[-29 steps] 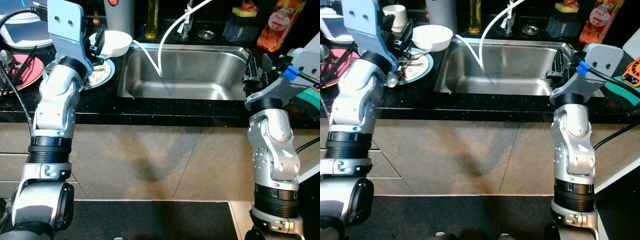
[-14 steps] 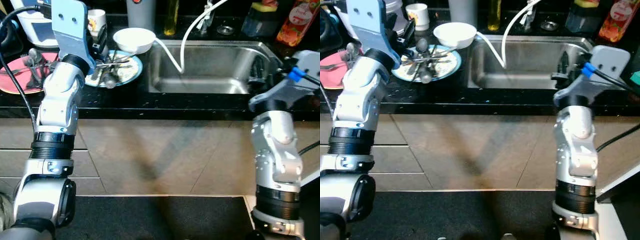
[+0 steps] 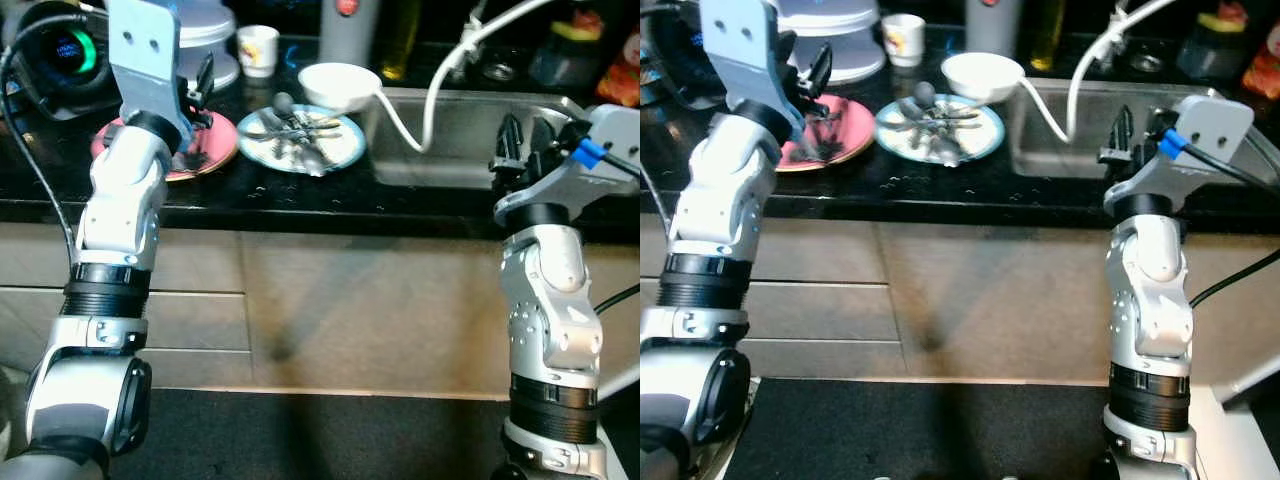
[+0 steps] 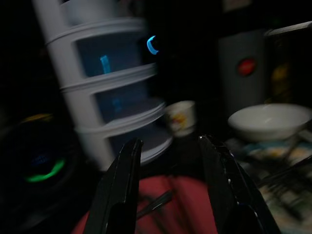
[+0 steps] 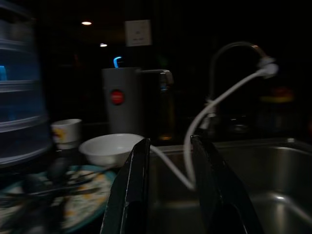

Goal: Kitchen organization

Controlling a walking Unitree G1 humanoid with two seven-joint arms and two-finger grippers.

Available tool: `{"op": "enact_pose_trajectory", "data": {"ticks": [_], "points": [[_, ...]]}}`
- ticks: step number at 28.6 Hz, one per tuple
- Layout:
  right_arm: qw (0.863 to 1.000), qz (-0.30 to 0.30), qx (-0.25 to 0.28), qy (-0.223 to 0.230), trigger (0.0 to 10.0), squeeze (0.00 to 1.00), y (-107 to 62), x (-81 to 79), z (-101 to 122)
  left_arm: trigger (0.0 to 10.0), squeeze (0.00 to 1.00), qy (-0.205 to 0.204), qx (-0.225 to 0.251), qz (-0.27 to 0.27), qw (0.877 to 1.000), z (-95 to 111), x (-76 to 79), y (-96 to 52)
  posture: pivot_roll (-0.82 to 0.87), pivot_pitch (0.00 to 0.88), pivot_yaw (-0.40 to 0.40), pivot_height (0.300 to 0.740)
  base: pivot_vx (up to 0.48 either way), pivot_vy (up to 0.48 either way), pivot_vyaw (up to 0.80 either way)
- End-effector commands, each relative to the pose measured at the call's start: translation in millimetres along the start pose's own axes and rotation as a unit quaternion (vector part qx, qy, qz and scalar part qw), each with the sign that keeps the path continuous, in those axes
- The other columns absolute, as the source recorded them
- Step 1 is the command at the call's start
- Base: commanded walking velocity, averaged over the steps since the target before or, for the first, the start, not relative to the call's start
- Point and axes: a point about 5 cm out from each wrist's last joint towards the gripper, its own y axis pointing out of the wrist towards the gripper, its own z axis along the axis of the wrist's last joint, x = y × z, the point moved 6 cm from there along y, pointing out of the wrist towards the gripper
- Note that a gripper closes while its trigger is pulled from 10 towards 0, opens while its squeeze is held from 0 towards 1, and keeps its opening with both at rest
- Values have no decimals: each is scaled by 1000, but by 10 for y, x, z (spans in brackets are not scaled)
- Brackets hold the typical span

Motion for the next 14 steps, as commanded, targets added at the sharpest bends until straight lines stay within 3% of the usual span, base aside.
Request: {"op": "enact_pose_trajectory", "data": {"ticks": [1, 8, 14], "points": [[1000, -4, 3, -1, 10000, 0, -10, 27, 18, 10000, 0, 22, -19, -11, 1000, -56, 56, 27, 4, 66, 3, 740, 0, 0, 0], [1000, -5, 4, 0, 10000, 0, -17, 26, 22, 10000, 0, 34, -35, -30, 998, -88, 126, 42, 3, 67, 5, 740, 0, 0, 0], [1000, -6, 4, 0, 10000, 0, -23, 25, 24, 10000, 0, 19, -42, -35, 998, -114, 184, 58, 2, 68, 8, 740, 0, 0, 0]]}}
